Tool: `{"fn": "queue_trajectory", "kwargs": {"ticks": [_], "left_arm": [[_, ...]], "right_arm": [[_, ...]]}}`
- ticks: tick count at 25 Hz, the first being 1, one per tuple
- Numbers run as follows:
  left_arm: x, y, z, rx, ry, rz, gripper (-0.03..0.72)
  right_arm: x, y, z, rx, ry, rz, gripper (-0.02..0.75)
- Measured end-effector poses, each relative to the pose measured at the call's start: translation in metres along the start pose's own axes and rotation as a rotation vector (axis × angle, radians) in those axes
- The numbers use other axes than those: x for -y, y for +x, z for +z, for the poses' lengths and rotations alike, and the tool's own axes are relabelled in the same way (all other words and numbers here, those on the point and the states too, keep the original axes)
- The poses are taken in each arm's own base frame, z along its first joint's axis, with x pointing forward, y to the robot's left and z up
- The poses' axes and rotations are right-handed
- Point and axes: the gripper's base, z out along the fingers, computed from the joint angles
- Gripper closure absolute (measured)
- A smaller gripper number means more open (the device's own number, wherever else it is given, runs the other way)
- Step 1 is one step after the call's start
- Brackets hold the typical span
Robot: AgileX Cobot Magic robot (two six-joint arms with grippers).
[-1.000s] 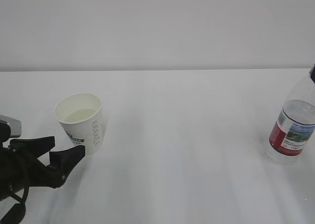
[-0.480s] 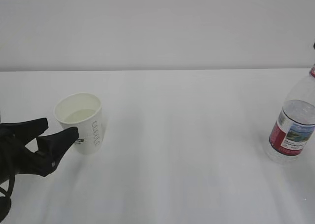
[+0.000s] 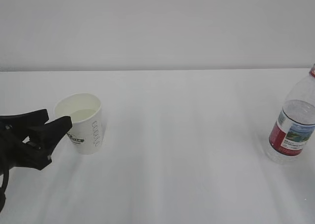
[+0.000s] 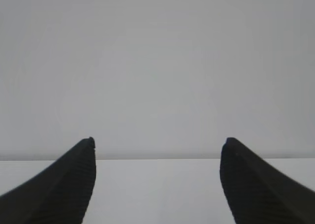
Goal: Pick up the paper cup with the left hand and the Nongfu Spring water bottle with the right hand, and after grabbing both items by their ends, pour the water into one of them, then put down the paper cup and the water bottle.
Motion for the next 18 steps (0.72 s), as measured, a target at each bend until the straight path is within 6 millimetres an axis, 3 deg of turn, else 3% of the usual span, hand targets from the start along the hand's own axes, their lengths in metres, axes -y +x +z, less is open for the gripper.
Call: {"fn": "queue_trajectory", "kwargs": {"ticks": [18], "left_arm": [[-0.002, -0.004, -0.001, 0.024, -0.028, -0.039, 0.234]], "right_arm": [[-0.002, -0.027, 0.005, 0.013, -0.002, 0.001, 0.145]]}}
